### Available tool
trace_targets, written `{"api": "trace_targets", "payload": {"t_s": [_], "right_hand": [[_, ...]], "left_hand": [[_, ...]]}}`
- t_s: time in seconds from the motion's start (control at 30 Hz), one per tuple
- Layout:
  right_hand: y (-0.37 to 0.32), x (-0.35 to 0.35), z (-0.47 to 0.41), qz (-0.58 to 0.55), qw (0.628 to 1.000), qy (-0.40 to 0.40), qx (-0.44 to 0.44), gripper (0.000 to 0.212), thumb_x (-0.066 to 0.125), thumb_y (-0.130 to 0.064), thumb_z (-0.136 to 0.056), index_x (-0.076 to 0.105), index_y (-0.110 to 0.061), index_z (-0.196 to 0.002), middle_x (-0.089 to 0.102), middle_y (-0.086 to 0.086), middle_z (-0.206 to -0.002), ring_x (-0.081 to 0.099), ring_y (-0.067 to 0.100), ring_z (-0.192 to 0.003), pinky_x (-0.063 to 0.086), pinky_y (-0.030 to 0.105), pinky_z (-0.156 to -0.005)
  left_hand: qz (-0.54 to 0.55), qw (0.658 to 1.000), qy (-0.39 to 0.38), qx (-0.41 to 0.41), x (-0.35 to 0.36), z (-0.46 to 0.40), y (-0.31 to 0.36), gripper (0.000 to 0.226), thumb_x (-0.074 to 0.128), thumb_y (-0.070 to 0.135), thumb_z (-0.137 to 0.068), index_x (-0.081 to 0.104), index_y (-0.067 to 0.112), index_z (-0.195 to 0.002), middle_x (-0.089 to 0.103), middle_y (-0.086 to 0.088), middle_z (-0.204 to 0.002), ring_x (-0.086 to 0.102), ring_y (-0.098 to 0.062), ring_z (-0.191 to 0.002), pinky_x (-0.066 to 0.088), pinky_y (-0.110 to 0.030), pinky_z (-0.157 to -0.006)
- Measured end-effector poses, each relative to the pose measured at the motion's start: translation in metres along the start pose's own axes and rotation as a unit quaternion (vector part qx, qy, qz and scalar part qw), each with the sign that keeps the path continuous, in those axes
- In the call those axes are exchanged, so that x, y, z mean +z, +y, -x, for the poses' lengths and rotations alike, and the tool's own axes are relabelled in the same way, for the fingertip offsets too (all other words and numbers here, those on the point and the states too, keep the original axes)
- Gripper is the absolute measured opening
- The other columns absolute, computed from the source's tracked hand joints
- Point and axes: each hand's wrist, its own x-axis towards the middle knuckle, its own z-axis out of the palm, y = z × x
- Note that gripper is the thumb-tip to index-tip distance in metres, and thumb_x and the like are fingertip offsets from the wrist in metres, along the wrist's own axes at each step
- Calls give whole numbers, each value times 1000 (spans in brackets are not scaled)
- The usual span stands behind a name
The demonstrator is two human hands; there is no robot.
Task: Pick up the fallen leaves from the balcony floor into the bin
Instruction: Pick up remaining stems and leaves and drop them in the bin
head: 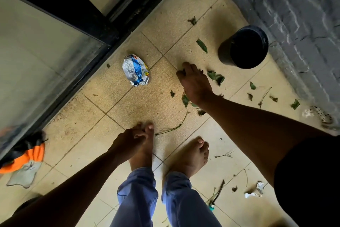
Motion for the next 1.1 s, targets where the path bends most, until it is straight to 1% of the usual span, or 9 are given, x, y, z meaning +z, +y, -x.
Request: {"api": "trace_targets", "payload": {"t_s": [0.17, 0.3, 0.47, 0.6, 0.77, 0.83, 0.9, 1.0, 1.1], "right_hand": [[8, 8, 2, -26, 999, 14, -19, 36, 76, 8, -66, 64, -3, -97, 57, 19, -115, 58, 33, -98, 53, 35, -55], [18, 1, -8, -119, 992, 32, 19, 27, 68, 14, -70, 68, -1, -92, 61, 18, -107, 60, 35, -96, 55, 39, -70], [35, -19, -41, -204, 951, 144, 184, 29, 61, 15, -77, 73, -6, -92, 64, 14, -110, 66, 31, -92, 55, 33, -70], [56, -32, -65, -218, 921, 167, 275, 29, 55, 18, -79, 67, 0, -98, 56, 19, -117, 63, 37, -97, 58, 46, -76], [60, -25, -70, -160, 959, 109, 209, 35, 53, 19, -75, 69, 1, -102, 57, 18, -122, 57, 37, -108, 55, 46, -85], [58, -22, -68, -116, 970, 101, 191, 32, 55, 16, -79, 69, 2, -105, 55, 19, -124, 56, 37, -109, 55, 44, -84], [57, -22, -69, -101, 974, 89, 184, 26, 56, 12, -83, 68, 2, -103, 57, 18, -118, 56, 35, -107, 55, 41, -79], [61, -27, -78, -167, 962, 82, 199, 23, 55, 9, -79, 69, -4, -92, 66, 13, -104, 63, 30, -97, 57, 37, -78], [63, -39, -92, -223, 940, 124, 227, 22, 60, -1, -85, 61, -11, -104, 67, 5, -94, 64, 23, -86, 55, 37, -69]], "left_hand": [[50, 998, -9, 23, 4, -10, 20, 23, 55, 41, -71, 71, 48, -85, 75, 12, -103, 69, -23, -103, 54, -44, -97], [66, 998, -4, 23, 7, -16, 31, 17, 63, 26, -88, 74, 39, -84, 77, 9, -102, 70, -19, -102, 55, -45, -98], [76, 997, 7, 20, 8, -22, 38, 18, 62, 19, -92, 75, 30, -96, 78, 12, -86, 73, -18, -89, 59, -42, -92], [87, 996, 23, 19, 8, -24, 39, 20, 58, 16, -95, 75, 26, -94, 77, 13, -78, 73, -17, -81, 59, -35, -83], [109, 993, 34, 23, 2, -26, 33, 18, 59, 17, -97, 74, 25, -100, 77, 11, -81, 71, -5, -71, 56, -24, -67], [114, 993, 28, 22, -1, -26, 31, 17, 60, 17, -97, 74, 25, -100, 76, 12, -78, 69, -3, -66, 57, -28, -66], [116, 993, 24, 20, -3, -26, 28, 18, 58, 18, -98, 74, 26, -101, 77, 11, -85, 72, -7, -75, 62, -35, -74], [114, 993, 27, 15, -4, -25, 24, 20, 56, 19, -100, 72, 30, -95, 78, 10, -90, 74, -14, -87, 63, -40, -81], [116, 993, 27, 15, -6, -27, 25, 23, 55, 18, -101, 71, 31, -92, 78, 11, -86, 74, -15, -87, 63, -40, -81]]}}
